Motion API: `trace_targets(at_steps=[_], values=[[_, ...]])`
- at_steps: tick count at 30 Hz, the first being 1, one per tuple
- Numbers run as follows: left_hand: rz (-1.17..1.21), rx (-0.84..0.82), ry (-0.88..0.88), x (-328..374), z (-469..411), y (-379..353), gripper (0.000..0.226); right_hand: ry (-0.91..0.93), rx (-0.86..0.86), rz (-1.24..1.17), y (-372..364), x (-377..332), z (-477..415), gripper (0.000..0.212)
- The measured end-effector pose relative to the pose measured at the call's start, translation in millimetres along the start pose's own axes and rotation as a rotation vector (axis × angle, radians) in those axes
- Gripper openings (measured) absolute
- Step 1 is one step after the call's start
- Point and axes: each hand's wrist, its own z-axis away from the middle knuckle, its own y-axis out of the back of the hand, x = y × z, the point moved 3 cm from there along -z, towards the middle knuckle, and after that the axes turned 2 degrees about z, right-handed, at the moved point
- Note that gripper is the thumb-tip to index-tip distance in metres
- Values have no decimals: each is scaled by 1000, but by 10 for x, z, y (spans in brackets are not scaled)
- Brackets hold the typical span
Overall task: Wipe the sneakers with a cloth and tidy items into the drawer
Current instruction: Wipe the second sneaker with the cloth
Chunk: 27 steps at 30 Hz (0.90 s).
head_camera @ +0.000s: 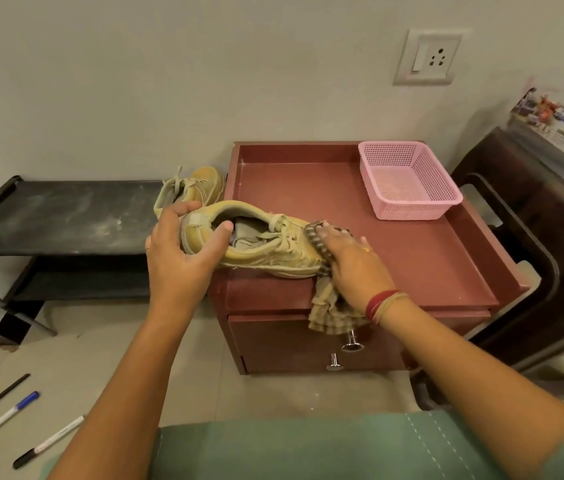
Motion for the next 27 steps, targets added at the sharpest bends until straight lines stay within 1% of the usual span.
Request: trace_targets(at_steps=[2, 3, 5, 7, 9, 10, 12, 15, 17, 19, 21, 22, 25, 26, 27], values=[[-10, -3, -1, 1, 24, -30, 56, -42, 21, -101, 3, -46, -15, 62], [-17, 0, -6, 2, 44, -40, 58, -8, 37, -167, -31, -152, 41, 62], [-42, 23, -23, 22, 72, -39, 59, 69, 39, -225, -119, -306, 205, 63], [-73, 29, -26, 51, 81, -35, 57, 117, 32, -137, -102, -252, 199, 71], [-94, 17, -29, 79, 94, -45, 57, 80, 39, -9, -79, -54, 52, 75], [-103, 13, -28, 97, 100, -60, 58, 38, 53, 0, -56, 6, -6, 75], [-117, 15, -15, 114, 106, -99, 59, -29, 88, -62, -47, -73, 9, 71], [-123, 12, -13, 127, 113, -102, 58, 19, 81, -148, -129, -289, 213, 68], [-121, -15, -15, 96, 95, -80, 56, 59, 84, -61, -61, -217, 216, 76], [-113, -37, -22, 58, 73, -62, 54, -38, 81, 27, -24, 72, 53, 78], [-109, -49, -21, 35, 63, -58, 54, -122, 98, -17, -25, 152, -22, 73], [-111, -51, -22, 32, 60, -57, 53, -102, 99, -59, -50, 70, -2, 71], [-103, -56, -19, 28, 49, -41, 52, 80, 63, -63, -147, -192, 166, 67], [-99, -61, -17, 29, 42, -39, 52, 112, 59, -29, -114, -195, 164, 69], [-98, -68, -15, 36, 44, -46, 52, 93, 58, 7, -70, -137, 114, 73]])
